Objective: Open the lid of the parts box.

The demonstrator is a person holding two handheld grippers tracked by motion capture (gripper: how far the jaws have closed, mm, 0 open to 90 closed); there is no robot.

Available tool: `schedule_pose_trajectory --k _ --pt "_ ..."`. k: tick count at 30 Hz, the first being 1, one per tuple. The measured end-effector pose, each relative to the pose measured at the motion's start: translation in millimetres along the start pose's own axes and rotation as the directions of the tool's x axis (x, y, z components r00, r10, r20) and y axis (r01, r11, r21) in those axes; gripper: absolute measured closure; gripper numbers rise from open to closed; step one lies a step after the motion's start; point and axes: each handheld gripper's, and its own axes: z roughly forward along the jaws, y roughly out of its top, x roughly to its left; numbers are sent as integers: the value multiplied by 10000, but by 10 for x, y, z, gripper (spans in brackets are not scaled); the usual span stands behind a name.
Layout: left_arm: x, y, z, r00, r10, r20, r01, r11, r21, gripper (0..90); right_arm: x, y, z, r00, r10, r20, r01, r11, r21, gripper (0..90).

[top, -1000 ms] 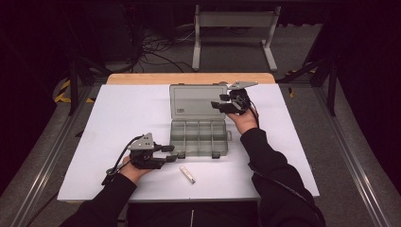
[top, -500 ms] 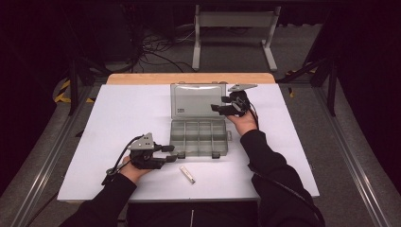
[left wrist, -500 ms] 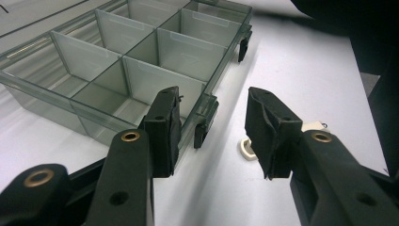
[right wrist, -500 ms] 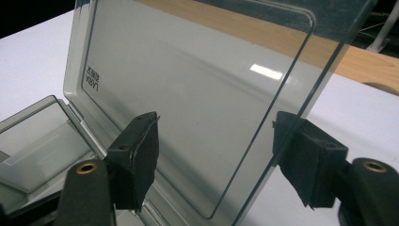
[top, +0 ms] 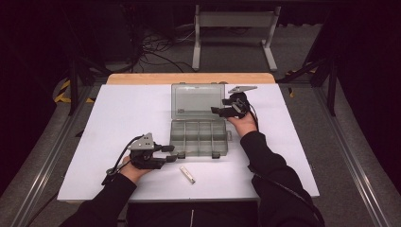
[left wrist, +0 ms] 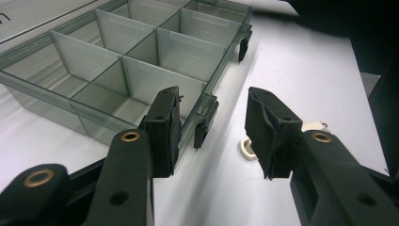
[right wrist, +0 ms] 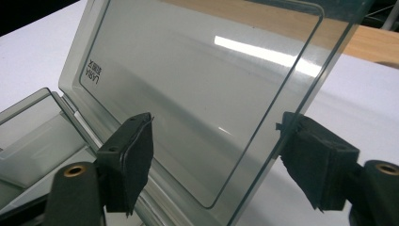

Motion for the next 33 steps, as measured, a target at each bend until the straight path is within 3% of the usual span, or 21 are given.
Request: schedule_pose_trajectory --k 13,33 --pt "0 2 1 10000 16 4 -16 10000 7 563 -75 -102 48 9973 695 -240 -691 9974 186 246" --pt "-5 8 -2 10000 -36 59 36 10000 35 550 -109 -163 84 9946 969 -363 -948 9939 557 224"
